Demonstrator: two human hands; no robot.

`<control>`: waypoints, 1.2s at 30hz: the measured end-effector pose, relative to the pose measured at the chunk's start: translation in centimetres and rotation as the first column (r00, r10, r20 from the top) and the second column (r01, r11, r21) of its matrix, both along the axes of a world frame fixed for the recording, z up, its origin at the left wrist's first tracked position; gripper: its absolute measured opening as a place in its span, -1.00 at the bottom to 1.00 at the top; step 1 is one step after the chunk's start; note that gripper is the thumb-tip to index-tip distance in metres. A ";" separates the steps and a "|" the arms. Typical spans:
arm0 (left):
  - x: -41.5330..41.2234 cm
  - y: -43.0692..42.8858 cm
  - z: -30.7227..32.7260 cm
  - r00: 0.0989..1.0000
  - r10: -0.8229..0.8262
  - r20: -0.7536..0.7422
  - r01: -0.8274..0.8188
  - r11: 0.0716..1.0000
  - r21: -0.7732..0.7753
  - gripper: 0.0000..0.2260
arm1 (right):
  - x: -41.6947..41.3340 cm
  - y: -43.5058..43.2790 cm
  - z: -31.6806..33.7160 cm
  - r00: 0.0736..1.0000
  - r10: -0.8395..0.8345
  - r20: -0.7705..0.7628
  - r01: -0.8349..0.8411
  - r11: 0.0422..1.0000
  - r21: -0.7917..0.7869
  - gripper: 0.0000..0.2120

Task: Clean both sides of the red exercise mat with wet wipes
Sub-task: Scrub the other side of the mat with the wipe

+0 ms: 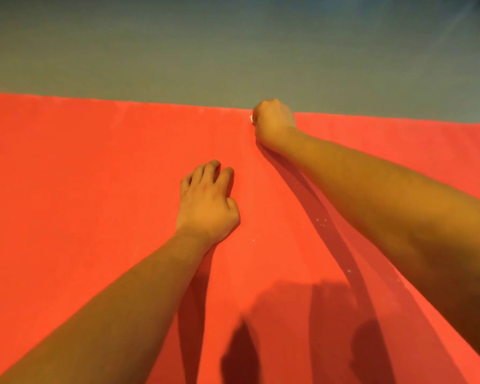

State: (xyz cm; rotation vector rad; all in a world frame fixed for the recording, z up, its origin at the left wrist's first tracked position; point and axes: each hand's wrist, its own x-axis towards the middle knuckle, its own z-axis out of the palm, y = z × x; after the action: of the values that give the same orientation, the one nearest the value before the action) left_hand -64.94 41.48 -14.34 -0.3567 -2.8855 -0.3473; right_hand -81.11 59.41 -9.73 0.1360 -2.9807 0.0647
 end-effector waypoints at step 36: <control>4.0 -0.8 1.6 0.990 -0.072 0.119 0.068 0.997 0.040 -0.77 | 22.9 -1.1 1.4 0.953 0.272 0.134 -0.278 0.960 0.026 -0.86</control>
State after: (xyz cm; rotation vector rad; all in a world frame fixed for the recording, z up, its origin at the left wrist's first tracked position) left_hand -60.90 40.71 -12.71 -0.4466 -2.9856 -0.4462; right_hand -58.24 58.28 -8.32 0.5741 -3.0701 0.0405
